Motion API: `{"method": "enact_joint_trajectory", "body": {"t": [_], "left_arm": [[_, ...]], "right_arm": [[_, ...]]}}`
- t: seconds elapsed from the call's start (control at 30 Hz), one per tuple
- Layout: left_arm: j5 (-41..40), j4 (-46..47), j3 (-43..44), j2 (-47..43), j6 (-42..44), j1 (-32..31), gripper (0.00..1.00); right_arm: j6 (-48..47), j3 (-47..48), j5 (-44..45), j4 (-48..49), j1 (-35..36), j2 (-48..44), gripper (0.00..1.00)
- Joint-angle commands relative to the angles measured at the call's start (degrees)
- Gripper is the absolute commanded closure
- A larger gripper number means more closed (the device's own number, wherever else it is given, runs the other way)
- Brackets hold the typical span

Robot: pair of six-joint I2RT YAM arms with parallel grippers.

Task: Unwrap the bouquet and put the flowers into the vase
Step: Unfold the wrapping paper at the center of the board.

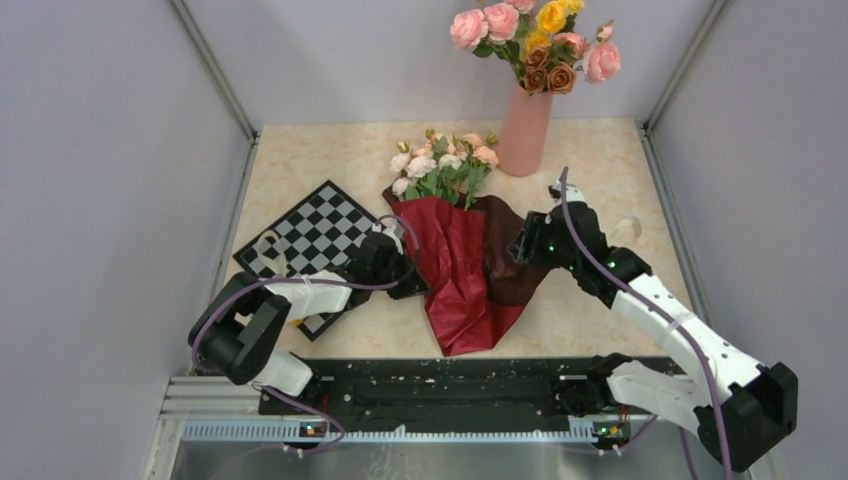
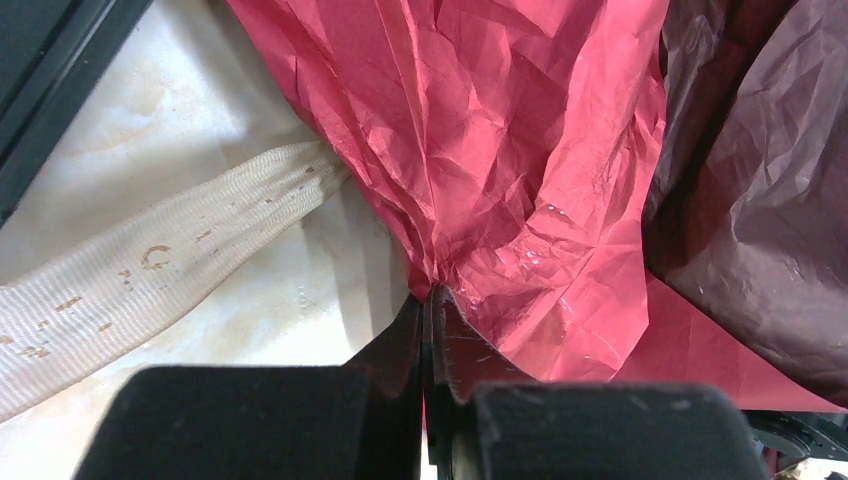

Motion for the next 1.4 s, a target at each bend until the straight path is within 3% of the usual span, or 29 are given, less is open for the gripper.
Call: {"method": "enact_joint_trajectory", "body": {"t": [0.0, 0.23, 0.33, 0.77, 1.37], "left_arm": [[0.14, 0.67, 1.06, -1.54, 1.07, 0.26, 1.0], [-0.35, -0.23, 1.23, -2.04, 1.32, 0.25, 1.0], [-0.73, -0.48, 1.3, -2.21, 1.42, 0.27, 1.0], [-0.61, -0.4, 1.36, -1.85, 1.26, 0.29, 1.0], [-2.41, -0.64, 0.28, -2.91, 1.57, 0.29, 1.0]], "right_arm": [[-2.47, 4.05, -13.12, 9.07, 2.46, 5.19, 0.52], [-5.09, 7.35, -16.7, 11.79, 6.4, 13.33, 0.54], [-6.25, 8.47, -18.03, 11.93, 7.64, 17.38, 0.59], [-6.18, 5.19, -14.89, 18.51, 7.65, 30.38, 0.64], [-7.35, 2.84, -10.95, 18.94, -1.46, 38.64, 0.68]]}}
